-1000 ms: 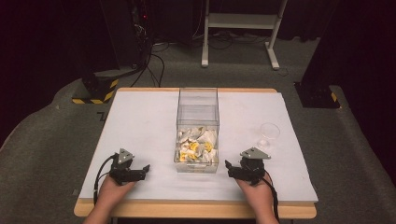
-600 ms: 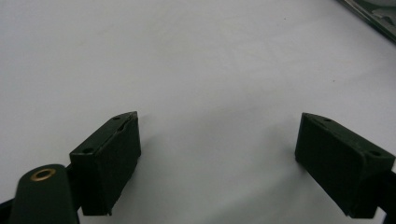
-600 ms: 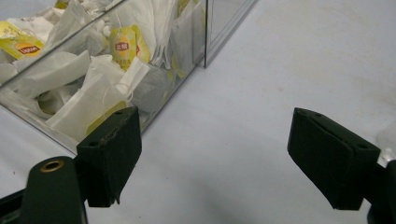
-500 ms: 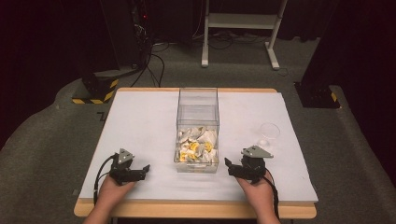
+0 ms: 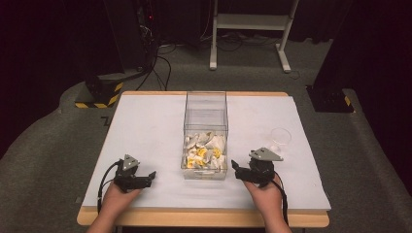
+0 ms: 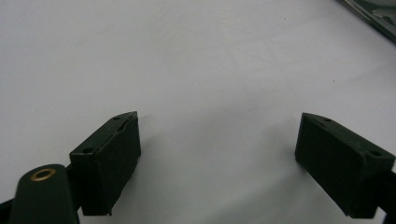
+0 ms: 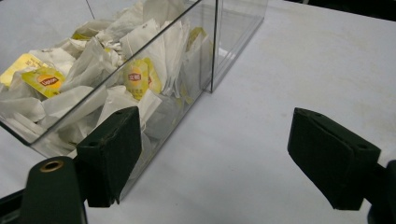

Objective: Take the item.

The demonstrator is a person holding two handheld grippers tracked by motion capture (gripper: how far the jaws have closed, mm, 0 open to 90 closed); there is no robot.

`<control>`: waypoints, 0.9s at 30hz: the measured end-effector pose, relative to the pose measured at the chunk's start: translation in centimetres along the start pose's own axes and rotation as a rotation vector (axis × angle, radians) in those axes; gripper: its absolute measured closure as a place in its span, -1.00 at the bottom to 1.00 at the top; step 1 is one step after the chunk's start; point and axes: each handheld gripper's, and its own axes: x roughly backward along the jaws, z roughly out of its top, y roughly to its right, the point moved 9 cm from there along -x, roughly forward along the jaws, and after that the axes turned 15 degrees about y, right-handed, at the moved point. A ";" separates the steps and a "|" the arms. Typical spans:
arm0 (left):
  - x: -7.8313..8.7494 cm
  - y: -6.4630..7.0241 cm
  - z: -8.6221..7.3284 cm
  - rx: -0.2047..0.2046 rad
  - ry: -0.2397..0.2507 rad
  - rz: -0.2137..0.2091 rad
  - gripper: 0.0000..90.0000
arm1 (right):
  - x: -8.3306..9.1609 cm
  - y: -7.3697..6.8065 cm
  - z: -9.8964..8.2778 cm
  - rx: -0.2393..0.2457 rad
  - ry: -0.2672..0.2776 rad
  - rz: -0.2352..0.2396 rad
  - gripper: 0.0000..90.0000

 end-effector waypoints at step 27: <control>0.0 0.0 0.0 0.001 0.001 0.000 -0.68 | 0.0 -0.9 2.3 -0.010 0.041 0.027 -0.50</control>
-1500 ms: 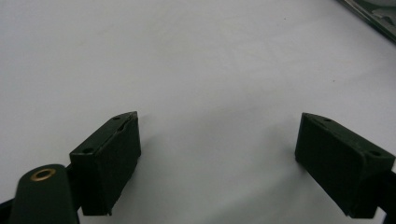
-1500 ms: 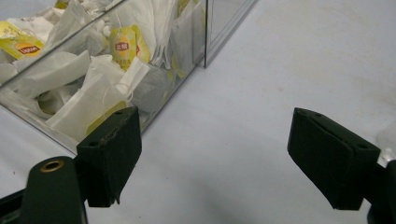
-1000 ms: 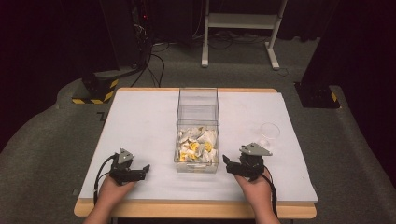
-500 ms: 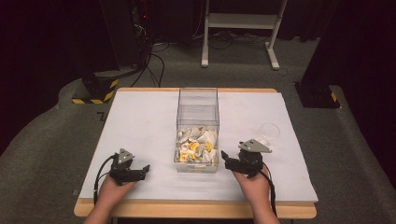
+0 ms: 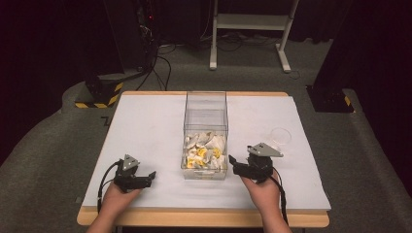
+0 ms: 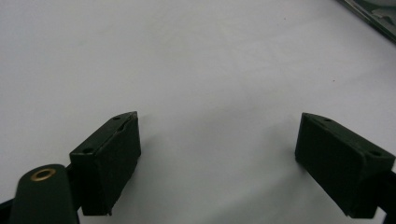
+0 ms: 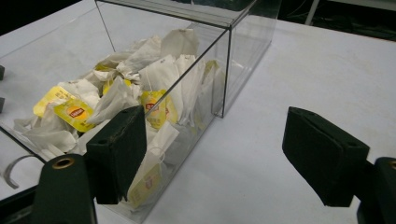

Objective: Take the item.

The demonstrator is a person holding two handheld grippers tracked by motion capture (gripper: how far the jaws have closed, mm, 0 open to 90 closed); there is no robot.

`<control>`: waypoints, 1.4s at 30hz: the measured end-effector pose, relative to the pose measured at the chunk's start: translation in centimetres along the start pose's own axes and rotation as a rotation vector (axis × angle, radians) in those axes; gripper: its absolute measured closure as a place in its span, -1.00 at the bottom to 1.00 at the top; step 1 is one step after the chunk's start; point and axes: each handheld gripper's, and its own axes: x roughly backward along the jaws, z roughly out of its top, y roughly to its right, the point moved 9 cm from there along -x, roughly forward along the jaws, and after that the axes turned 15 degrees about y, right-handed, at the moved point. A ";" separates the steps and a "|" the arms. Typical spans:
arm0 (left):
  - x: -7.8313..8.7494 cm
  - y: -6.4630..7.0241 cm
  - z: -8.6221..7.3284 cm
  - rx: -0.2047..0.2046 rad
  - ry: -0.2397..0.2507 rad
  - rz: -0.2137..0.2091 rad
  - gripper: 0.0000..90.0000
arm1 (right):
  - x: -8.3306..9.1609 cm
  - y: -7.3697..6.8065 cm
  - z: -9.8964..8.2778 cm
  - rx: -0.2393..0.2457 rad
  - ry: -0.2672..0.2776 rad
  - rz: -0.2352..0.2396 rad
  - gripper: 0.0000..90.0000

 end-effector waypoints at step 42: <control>0.0 0.0 0.0 -0.001 -0.001 0.000 -0.68 | -2.4 -4.8 2.3 0.041 -0.024 0.111 -0.41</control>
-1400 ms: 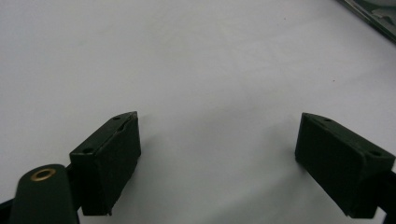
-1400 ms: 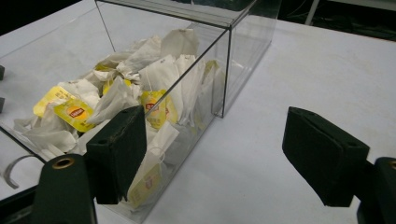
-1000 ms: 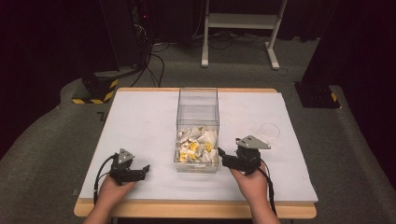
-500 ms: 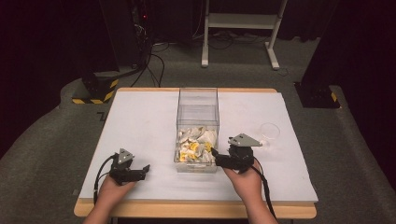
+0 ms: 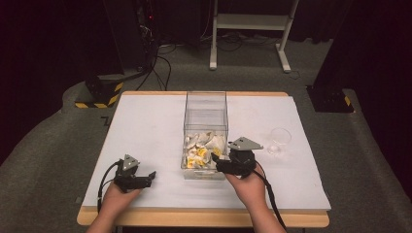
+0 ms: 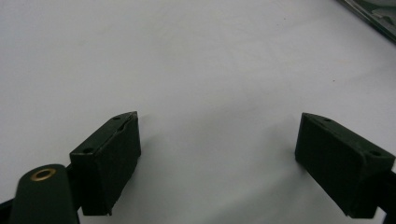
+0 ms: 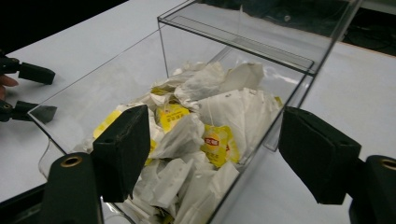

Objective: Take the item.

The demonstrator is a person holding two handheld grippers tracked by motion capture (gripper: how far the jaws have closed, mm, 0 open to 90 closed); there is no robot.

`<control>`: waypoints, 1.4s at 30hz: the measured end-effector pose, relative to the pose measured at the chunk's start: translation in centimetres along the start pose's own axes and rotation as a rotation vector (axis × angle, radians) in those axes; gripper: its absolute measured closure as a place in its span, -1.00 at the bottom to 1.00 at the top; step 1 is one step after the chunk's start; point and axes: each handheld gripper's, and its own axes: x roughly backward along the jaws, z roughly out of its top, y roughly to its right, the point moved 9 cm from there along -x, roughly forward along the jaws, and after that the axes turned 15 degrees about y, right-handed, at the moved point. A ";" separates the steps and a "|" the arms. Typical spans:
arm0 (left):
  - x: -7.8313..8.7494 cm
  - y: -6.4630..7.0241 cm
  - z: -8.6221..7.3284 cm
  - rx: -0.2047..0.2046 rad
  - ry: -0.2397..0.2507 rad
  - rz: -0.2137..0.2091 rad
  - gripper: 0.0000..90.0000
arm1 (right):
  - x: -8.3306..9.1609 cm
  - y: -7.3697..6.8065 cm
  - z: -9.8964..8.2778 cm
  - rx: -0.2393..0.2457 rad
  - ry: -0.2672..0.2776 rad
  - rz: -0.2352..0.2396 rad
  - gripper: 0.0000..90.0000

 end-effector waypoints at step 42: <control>0.0 0.0 0.0 0.002 -0.001 -0.002 -0.67 | -4.4 -1.1 -1.6 -0.018 -0.190 0.052 0.21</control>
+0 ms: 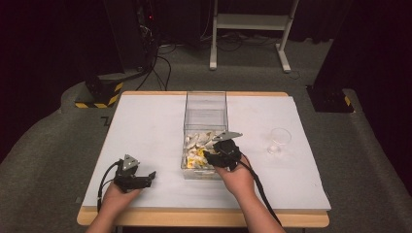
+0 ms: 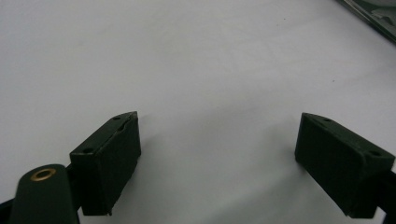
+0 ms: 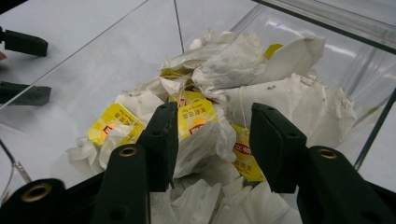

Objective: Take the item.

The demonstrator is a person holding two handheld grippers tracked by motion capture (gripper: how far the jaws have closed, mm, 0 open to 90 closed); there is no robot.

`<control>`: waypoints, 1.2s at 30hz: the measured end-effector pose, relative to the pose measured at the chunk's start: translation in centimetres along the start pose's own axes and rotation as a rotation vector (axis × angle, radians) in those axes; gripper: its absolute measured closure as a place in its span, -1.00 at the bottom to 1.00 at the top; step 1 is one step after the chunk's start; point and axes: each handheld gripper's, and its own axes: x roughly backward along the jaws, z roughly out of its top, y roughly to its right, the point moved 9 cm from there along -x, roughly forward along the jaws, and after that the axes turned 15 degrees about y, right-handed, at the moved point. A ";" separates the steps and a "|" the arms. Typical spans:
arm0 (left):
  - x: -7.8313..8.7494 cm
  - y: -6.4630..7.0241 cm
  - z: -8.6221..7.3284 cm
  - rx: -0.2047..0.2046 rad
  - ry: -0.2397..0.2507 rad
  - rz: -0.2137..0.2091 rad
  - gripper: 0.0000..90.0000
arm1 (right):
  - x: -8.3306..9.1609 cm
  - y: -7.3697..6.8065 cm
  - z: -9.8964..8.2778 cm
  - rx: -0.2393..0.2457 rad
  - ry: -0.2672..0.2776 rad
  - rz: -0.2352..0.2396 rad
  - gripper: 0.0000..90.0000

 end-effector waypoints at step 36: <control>0.0 0.0 0.0 0.000 0.001 0.001 -0.67 | 0.6 0.0 -0.5 0.012 0.004 0.011 0.96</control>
